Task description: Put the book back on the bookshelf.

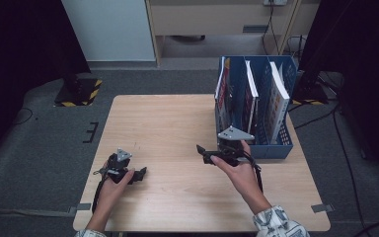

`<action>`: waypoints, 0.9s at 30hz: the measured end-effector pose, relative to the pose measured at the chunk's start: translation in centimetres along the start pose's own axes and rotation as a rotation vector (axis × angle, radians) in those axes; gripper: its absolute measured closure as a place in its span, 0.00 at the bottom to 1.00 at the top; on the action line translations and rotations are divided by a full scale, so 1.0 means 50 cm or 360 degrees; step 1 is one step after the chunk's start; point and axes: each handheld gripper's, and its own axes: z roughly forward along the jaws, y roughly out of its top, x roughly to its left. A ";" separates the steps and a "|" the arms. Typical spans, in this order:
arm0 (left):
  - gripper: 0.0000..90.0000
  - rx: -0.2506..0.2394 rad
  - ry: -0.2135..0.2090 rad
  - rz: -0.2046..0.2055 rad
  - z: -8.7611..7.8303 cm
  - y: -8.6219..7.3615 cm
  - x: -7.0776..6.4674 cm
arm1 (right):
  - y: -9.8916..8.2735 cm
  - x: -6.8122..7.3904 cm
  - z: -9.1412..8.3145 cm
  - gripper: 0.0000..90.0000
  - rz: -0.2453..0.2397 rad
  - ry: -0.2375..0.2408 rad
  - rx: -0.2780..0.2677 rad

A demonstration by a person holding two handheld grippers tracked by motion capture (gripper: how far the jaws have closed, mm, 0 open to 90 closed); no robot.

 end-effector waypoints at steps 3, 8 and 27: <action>0.02 0.0000 0.0000 0.0000 0.000 0.000 0.000 | -0.007 0.015 0.018 0.11 -0.0024 0.0021 0.0027; 0.02 0.0000 0.0000 0.0000 0.000 0.000 0.000 | -0.015 0.026 0.033 0.12 -0.0038 0.0038 0.0060; 0.02 0.0000 0.0000 0.0001 0.000 0.000 0.000 | -0.095 0.064 0.101 0.12 -0.0107 0.0104 0.0293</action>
